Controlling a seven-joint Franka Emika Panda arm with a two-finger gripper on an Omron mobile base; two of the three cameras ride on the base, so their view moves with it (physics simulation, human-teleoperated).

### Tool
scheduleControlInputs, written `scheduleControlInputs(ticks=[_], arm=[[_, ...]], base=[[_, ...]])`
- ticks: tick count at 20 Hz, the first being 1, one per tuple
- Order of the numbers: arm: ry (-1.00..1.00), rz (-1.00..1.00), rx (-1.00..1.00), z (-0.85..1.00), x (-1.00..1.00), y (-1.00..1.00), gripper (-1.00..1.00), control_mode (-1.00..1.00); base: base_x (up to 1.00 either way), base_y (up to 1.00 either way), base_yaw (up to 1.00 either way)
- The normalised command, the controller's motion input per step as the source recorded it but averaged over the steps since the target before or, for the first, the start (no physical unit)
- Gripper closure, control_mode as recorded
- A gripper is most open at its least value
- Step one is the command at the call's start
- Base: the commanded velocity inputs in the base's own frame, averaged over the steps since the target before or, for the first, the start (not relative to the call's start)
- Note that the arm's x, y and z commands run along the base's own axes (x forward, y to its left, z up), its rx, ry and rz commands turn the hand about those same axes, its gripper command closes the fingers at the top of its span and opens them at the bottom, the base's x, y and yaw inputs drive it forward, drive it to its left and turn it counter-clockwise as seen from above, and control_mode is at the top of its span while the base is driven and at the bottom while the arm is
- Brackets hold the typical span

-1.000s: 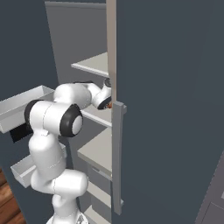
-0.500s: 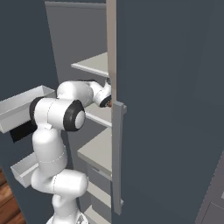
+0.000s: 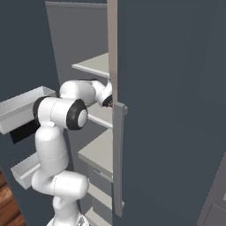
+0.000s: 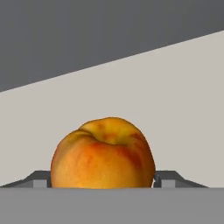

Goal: Take the sweet potato, peach, and lime from the freezer and place them in the bowl on the counter.

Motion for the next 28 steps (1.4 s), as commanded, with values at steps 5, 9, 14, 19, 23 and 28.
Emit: scheduleControlInputs(ticks=[5, 9, 14, 19, 23, 28], arm=[[0.04, 0.01, 0.00, -0.61, 0.00, 0.00, 1.00, -1.00], [0.00, 0.01, 0.00, -0.54, 0.00, 0.00, 1.00, -1.00], [-0.09, 0.02, 0.00, -0.60, -0.22, 0.07, 1.00, -1.00], [-0.18, 0.01, 0.00, -0.50, -0.29, 0.03, 1.00, -1.00], [-0.17, 0.00, 0.00, -0.16, -0.24, 0.27, 1.00, -1.00], [-0.02, 0.00, 0.00, 0.26, -0.46, 0.04, 1.00, -1.00]], base=[[0.00, 0.00, 0.00], [0.00, 0.00, 0.00], [0.00, 0.00, 0.00], [0.00, 0.00, 0.00], [0.00, 0.00, 0.00], [0.00, 0.00, 0.00]])
